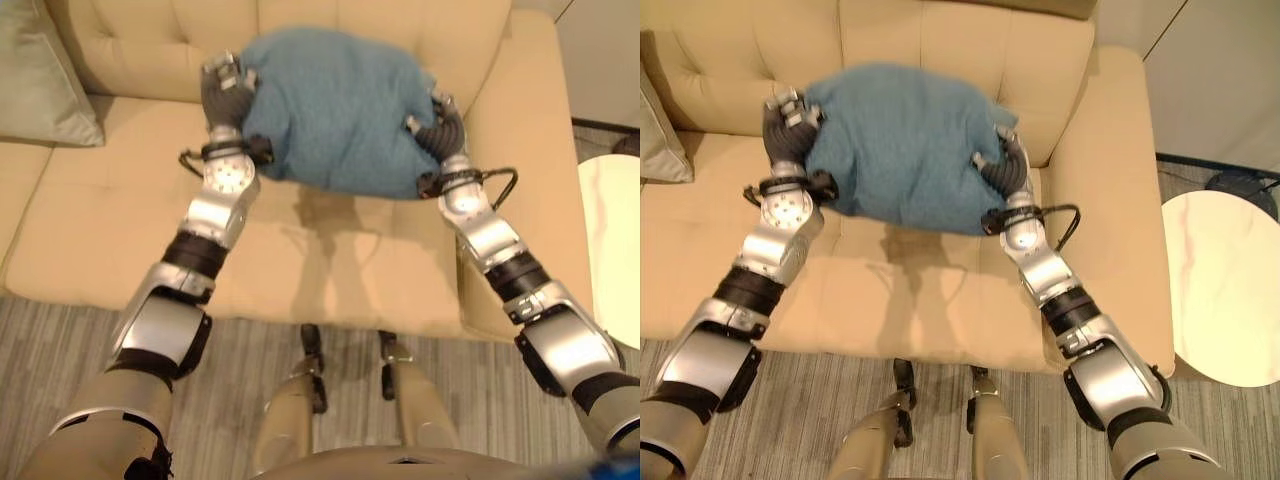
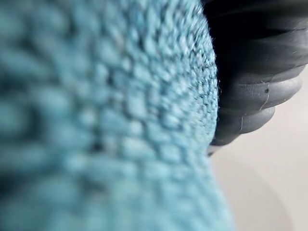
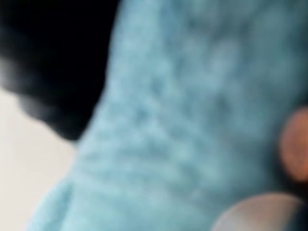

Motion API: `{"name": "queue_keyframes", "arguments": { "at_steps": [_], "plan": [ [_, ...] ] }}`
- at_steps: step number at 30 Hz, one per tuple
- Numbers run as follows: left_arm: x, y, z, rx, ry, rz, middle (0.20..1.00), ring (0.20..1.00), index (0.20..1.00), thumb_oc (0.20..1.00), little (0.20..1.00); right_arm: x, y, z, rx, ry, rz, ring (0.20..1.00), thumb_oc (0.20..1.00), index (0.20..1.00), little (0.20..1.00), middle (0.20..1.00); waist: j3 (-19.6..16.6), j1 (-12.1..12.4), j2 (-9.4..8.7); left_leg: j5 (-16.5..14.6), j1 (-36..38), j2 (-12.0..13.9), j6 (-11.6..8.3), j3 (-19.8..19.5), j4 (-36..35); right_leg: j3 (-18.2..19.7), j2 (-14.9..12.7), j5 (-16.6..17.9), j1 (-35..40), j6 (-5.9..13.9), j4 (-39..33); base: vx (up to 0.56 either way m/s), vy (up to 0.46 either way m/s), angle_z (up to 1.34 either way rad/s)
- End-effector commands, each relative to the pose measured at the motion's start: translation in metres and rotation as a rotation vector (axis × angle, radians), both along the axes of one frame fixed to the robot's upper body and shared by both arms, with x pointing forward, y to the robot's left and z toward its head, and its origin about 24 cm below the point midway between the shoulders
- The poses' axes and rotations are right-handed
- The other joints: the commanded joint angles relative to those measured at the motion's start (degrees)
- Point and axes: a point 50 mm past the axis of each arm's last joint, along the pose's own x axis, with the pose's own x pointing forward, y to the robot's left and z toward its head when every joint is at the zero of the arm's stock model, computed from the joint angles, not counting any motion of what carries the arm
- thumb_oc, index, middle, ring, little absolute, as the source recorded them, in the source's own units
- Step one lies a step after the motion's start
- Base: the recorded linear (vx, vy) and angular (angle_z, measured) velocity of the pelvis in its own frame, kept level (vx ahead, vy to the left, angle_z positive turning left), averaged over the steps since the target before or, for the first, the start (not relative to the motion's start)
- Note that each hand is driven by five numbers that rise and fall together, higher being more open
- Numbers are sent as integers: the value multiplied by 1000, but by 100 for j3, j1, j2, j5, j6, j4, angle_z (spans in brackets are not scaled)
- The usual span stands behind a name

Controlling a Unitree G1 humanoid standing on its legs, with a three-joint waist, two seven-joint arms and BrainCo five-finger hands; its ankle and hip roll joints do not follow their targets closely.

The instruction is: Pick up all the scattered cushions and arrange them neatly on the sofa.

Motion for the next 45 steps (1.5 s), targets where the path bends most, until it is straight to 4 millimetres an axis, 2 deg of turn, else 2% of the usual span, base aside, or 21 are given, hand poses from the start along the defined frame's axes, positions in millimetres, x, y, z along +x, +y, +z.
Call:
{"name": "queue_keyframes", "arguments": {
  "at_steps": [1, 2, 4, 6, 7, 9, 11, 12, 13, 14, 18, 19, 21, 23, 25, 26, 30, 34, 35, 42, 45],
  "plan": [
    [-28, -76, 78, 107, -402, -237, 200, 200, 200, 200, 200, -41, 85, 86, 40, -435, 318, 200, 200, 200, 200, 200, -271, 45, -98, -412, -259, -33, -208, -707, 448, -9, 223, -7, 120, 383, -94, 14, -4, -6],
    [-30, -80, 92, 106, -443, -231, 200, 200, 200, 200, 200, -44, 90, 99, 25, -495, 306, 200, 200, 200, 200, 200, -256, 42, -68, -321, -394, -38, -227, -739, 340, -29, 224, 58, -47, 396, -170, 2, 8, -5],
    [-25, -82, 102, 113, -437, -196, 200, 200, 200, 200, 200, -42, 94, 107, 5, -528, 276, 200, 200, 200, 200, 200, -220, 34, -26, -163, -617, -58, -249, -805, 218, -63, 228, 138, -294, 402, -207, -17, 0, 1],
    [-12, -77, 116, 149, -385, -115, 200, 200, 200, 200, 200, -32, 93, 114, -69, -557, 172, 200, 200, 200, 200, 200, -159, 21, 164, 252, -952, -42, -330, -909, -345, -164, 225, 243, -781, 417, -342, -34, 0, 18],
    [-6, -75, 116, 150, -346, -96, 200, 200, 200, 200, 200, -28, 92, 114, -84, -550, 143, 200, 200, 200, 200, 200, -121, 28, 215, 331, -1066, -38, -341, -930, -425, -173, 223, 282, -916, 416, -371, -36, -10, 22],
    [2, -69, 119, 174, -292, -49, 200, 200, 200, 200, 200, -17, 90, 111, -123, -498, 93, 200, 200, 200, 200, 200, -39, 64, 289, 451, -1287, -51, -361, -1000, -537, -217, 216, 370, -1146, 419, -446, -26, -9, 14],
    [11, -63, 128, 213, -197, -2, 231, 231, 231, 231, 231, 6, 81, 109, -135, -325, 44, 200, 200, 200, 200, 200, 73, 129, 395, 629, -1652, -54, -417, -1076, -683, -236, 210, 525, -1493, 429, -587, -29, -4, 11],
    [15, -58, 127, 224, -155, 17, 573, 573, 573, 573, 573, 14, 77, 107, -158, -259, 38, 200, 200, 200, 200, 200, 95, 146, 426, 683, -1781, -53, -439, -1089, -700, -238, 206, 563, -1617, 428, -612, -19, -6, 12],
    [15, -58, 129, 224, -157, 16, 1000, 1000, 1000, 1000, 1000, 14, 77, 108, -158, -260, 39, 551, 551, 551, 551, 551, 89, 145, 432, 686, -1803, -53, -440, -1094, -697, -242, 206, 564, -1639, 427, -608, -12, 25, 8],
    [17, -52, 130, 204, -127, 9, 1000, 1000, 1000, 1000, 1000, 21, 74, 108, -208, -187, 34, 1000, 1000, 1000, 1000, 1000, 187, 193, 458, 741, -1995, -52, -473, -1118, -734, -257, 211, 634, -1842, 446, -660, 3, 23, 6],
    [22, -31, 103, 155, -89, 1, 1000, 1000, 1000, 1000, 1000, 19, 64, 111, -228, -215, 47, 1000, 1000, 1000, 1000, 1000, 307, 177, 424, 811, -2246, -68, -508, -1196, -747, -280, 301, 641, -2113, 416, -666, 0, 0, 0],
    [24, -23, 90, 140, -60, 19, 1000, 1000, 1000, 1000, 1000, 18, 59, 111, -211, -219, 48, 1000, 1000, 1000, 1000, 1000, 309, 171, 404, 820, -2264, -67, -518, -1206, -752, -279, 300, 635, -2125, 409, -672, 0, 0, 0],
    [24, -10, 80, 118, -42, 45, 1000, 1000, 1000, 1000, 1000, 18, 47, 114, -194, -240, 17, 1000, 1000, 1000, 1000, 1000, 301, 160, 387, 805, -2261, -61, -530, -1199, -766, -292, 293, 622, -2130, 410, -675, 0, 0, 0],
    [22, -4, 77, 103, -57, 39, 1000, 1000, 1000, 1000, 1000, 19, 25, 119, -105, -250, -34, 1000, 1000, 1000, 1000, 1000, 284, 150, 390, 795, -2262, -72, -543, -1192, -783, -313, 276, 617, -2097, 422, -702, 4, 8, 3],
    [22, -4, 76, 91, -62, 27, 1000, 1000, 1000, 1000, 1000, 22, 16, 115, -56, -221, -36, 1000, 1000, 1000, 1000, 1000, 284, 157, 378, 786, -2231, -71, -557, -1207, -787, -342, 260, 623, -2054, 425, -720, -8, 10, 7],
    [21, -10, 78, 80, -76, -5, 1000, 1000, 1000, 1000, 1000, 24, 13, 113, -59, -194, -36, 1000, 1000, 1000, 1000, 1000, 300, 163, 368, 787, -2204, -74, -574, -1186, -790, -358, 245, 628, -2023, 426, -731, -15, 4, 5],
    [20, -24, 76, 60, -90, -57, 1000, 1000, 1000, 1000, 1000, 29, 19, 101, -61, -128, -7, 1000, 1000, 1000, 1000, 1000, 383, 176, 357, 782, -2138, -75, -588, -1181, -794, -376, 233, 646, -1968, 418, -743, -8, 3, 2],
    [18, -23, 79, 79, -102, -43, 1000, 1000, 1000, 1000, 1000, 31, 22, 91, -79, -92, -29, 1000, 1000, 1000, 1000, 1000, 461, 143, 353, 789, -2086, -76, -589, -1138, -794, -394, 235, 663, -1909, 414, -757, -5, 17, 0],
    [17, -22, 77, 86, -101, -40, 1000, 1000, 1000, 1000, 1000, 30, 21, 93, -131, -114, -52, 1000, 1000, 1000, 1000, 1000, 465, 121, 353, 785, -2071, -78, -586, -1130, -794, -393, 240, 660, -1898, 411, -756, -1, 35, -1],
    [14, -6, 73, 64, -111, 17, 1000, 1000, 1000, 1000, 1000, 24, -3, 93, -119, -175, -152, 1000, 1000, 1000, 1000, 1000, 453, -17, 332, 705, -1973, -82, -555, -1082, -792, -358, 244, 642, -1830, 426, -760, -7, 31, -4],
    [13, -4, 70, 54, -106, 20, 1000, 1000, 1000, 1000, 1000, 23, -8, 91, -107, -180, -164, 1000, 1000, 1000, 1000, 1000, 451, -54, 325, 725, -1967, -98, -548, -1048, -794, -353, 232, 662, -1831, 426, -760, -1, 10, -1]
  ]
}}
